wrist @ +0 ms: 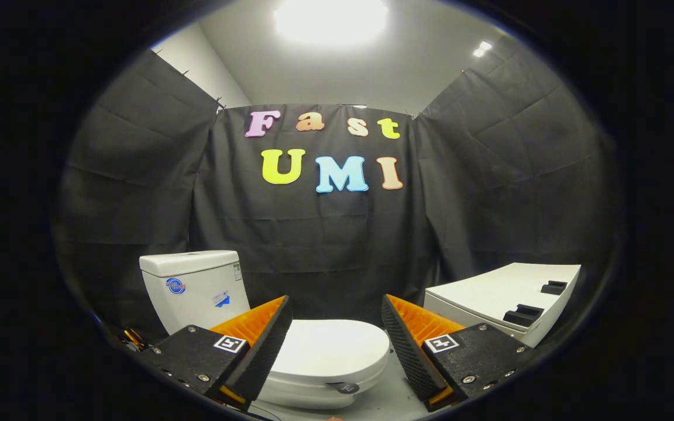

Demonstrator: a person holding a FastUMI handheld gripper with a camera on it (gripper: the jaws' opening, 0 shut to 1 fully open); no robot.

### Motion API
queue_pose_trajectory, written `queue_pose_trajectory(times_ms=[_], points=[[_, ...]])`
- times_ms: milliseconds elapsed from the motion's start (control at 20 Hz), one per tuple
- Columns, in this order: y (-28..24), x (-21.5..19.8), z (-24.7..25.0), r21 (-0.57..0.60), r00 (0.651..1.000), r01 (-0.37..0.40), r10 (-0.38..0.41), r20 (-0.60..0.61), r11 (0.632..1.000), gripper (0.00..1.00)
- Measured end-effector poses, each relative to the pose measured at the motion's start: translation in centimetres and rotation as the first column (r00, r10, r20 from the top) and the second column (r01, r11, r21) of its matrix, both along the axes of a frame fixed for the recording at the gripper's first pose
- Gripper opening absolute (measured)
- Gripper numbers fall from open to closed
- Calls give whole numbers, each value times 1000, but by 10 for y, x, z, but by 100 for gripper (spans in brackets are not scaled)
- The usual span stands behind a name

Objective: Open the toilet lid.

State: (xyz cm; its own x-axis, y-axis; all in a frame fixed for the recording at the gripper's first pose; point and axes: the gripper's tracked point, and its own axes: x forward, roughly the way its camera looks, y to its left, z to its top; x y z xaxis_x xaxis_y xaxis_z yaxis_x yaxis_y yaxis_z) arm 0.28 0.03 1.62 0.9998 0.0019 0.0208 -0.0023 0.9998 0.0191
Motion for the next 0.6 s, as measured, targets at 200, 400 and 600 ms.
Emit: queue_pose_trajectory(times_ms=[200, 400, 600], points=[[-1, -1, -1, 9, 1000, 8, -8, 8, 1000, 95], [4, 4, -11, 7, 1000, -1, 1, -15, 1000, 95], [10, 14, -28, 18, 999, -13, 14, -41, 1000, 95]])
